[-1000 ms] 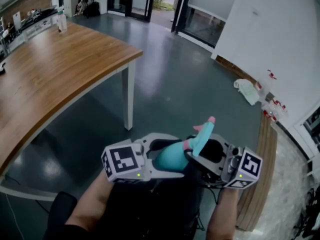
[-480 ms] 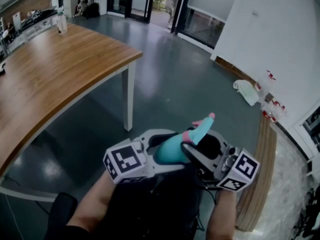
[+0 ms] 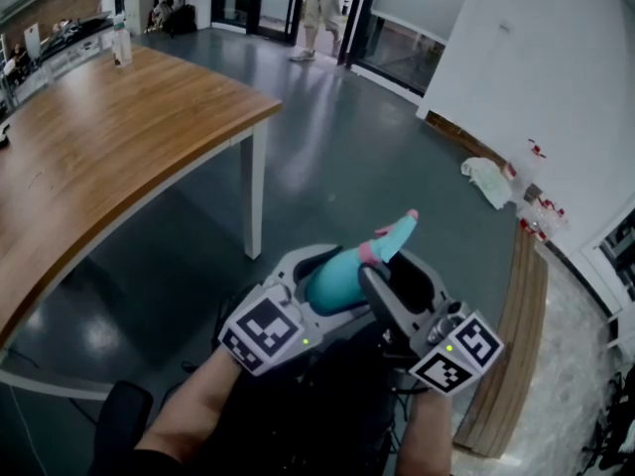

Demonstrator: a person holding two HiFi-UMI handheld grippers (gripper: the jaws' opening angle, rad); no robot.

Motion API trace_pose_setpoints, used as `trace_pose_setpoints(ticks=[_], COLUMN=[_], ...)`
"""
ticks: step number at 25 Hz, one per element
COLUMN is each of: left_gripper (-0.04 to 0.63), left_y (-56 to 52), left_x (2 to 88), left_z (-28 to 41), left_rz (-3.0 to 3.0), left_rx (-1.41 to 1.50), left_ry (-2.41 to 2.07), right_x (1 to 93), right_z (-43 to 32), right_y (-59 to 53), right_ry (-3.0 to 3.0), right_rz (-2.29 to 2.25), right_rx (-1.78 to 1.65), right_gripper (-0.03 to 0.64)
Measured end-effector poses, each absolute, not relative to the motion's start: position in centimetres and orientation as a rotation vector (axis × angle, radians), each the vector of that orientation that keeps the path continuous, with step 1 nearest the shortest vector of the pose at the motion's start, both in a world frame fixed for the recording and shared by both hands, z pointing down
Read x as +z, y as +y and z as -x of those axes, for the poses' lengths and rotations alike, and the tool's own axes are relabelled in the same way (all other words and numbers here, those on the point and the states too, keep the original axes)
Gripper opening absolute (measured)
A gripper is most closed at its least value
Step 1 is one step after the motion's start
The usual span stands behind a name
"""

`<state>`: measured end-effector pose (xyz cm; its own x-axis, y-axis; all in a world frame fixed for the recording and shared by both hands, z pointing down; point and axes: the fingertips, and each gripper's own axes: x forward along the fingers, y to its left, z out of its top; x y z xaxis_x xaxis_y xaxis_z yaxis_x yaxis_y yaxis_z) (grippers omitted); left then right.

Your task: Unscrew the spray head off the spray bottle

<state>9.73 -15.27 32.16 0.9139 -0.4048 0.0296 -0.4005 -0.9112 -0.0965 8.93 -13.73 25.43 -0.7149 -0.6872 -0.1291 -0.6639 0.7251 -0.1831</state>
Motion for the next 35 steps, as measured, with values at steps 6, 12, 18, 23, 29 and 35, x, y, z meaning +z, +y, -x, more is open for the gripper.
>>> trace_pose_setpoints(ticks=[6, 12, 18, 23, 29, 35], left_gripper=[0.393, 0.393, 0.393, 0.393, 0.393, 0.393], left_y=[-15.2, -14.7, -14.8, -15.8, -17.5, -18.9], left_x=[33.1, 33.3, 33.1, 33.8, 34.5, 35.7], left_z=[-10.2, -10.2, -10.0, -9.8, -9.3, -8.7], left_rz=[2.967, 2.991, 3.002, 2.994, 2.969, 2.94], left_rx=[-0.126, -0.121, -0.111, -0.158, -0.238, -0.32], left_ry=[0.635, 0.574, 0.532, 0.603, 0.721, 0.821], right_x=[26.1, 26.0, 25.1, 24.1, 21.4, 18.6], right_z=[-9.2, -9.4, -9.9, -10.9, -12.0, -12.2], right_y=[-14.4, -14.1, -14.3, -14.8, -15.4, -15.7], right_ry=[2.737, 2.779, 2.808, 2.77, 2.715, 2.704], right_rz=[1.157, 1.084, 1.038, 1.082, 1.16, 1.2], right_rx=[-0.176, -0.172, -0.131, -0.098, -0.004, 0.117], right_gripper=[0.147, 0.141, 0.141, 0.141, 0.141, 0.141])
